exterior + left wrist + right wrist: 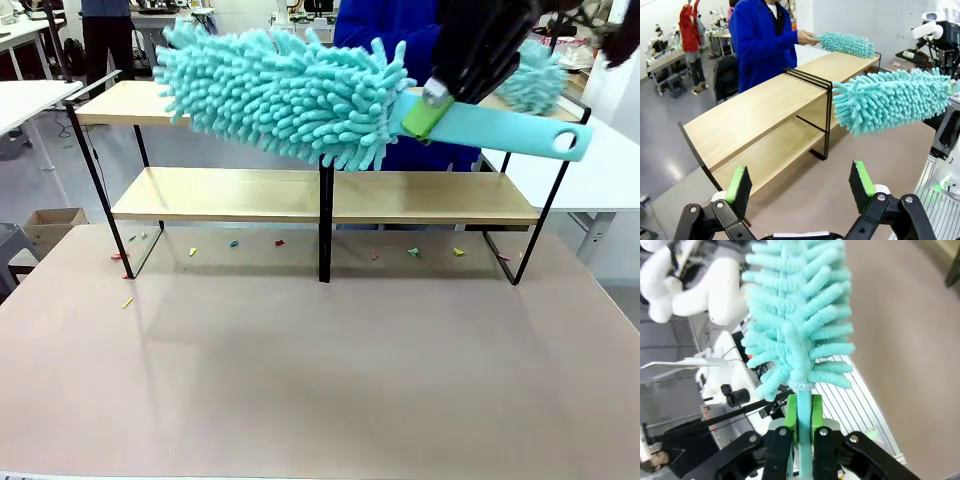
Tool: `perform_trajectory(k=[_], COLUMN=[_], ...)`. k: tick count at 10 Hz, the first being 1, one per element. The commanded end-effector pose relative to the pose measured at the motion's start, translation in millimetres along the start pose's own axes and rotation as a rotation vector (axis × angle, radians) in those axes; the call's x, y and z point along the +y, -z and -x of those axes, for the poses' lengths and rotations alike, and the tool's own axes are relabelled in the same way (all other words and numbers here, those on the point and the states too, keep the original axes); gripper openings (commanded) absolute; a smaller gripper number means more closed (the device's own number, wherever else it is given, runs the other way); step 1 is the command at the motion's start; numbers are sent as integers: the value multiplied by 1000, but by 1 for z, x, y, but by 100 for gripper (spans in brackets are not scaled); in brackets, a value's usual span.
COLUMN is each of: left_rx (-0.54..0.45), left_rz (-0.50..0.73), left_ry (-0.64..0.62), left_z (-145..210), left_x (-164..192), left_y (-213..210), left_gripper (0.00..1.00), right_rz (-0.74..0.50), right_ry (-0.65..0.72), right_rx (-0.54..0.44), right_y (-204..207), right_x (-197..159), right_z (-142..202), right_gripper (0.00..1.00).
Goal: Clean the shelves.
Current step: Clean a randomly selected level of the Shelf with the Duster.
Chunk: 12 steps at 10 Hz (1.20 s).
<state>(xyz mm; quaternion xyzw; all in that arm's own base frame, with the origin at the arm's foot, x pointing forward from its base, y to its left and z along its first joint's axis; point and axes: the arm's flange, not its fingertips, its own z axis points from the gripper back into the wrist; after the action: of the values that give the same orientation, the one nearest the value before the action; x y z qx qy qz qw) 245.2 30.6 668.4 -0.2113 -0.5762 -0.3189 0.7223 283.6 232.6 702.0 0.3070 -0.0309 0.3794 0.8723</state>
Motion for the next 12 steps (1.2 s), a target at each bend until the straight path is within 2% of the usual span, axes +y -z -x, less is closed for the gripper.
perform_trajectory(k=[1,3,4,5,6,7,9,10,12], left_rx=[5,5,5,5,5,5,5,5,5], left_rz=[-7,-7,-7,-7,-7,-7,-7,-7,-7], left_ry=[-3,-3,-3,-3,-3,-3,-3,-3,-3], left_z=[1,1,1,1,1,1,1,1,1], left_x=[-1,-1,-1,-1,-1,-1,-1,-1,-1], left_y=[2,2,2,2,2,2,2,2,2], left_gripper=[100,100,100,100,100,100,100,100,100], right_rz=[20,55,89,103,101,63,34,40,-25], right_ry=[-110,-50,23,89,180,256,386,412,346], right_rx=[155,54,150,198,151,61,-341,-466,-718], right_y=[12,-36,-50,-60,-79,-106,-169,-190,-228], right_x=[4,-3,-4,-7,-10,-15,-31,-41,-56], right_z=[8,41,71,101,131,162,207,223,262], right_gripper=[12,12,12,12,12,12,12,12,12])
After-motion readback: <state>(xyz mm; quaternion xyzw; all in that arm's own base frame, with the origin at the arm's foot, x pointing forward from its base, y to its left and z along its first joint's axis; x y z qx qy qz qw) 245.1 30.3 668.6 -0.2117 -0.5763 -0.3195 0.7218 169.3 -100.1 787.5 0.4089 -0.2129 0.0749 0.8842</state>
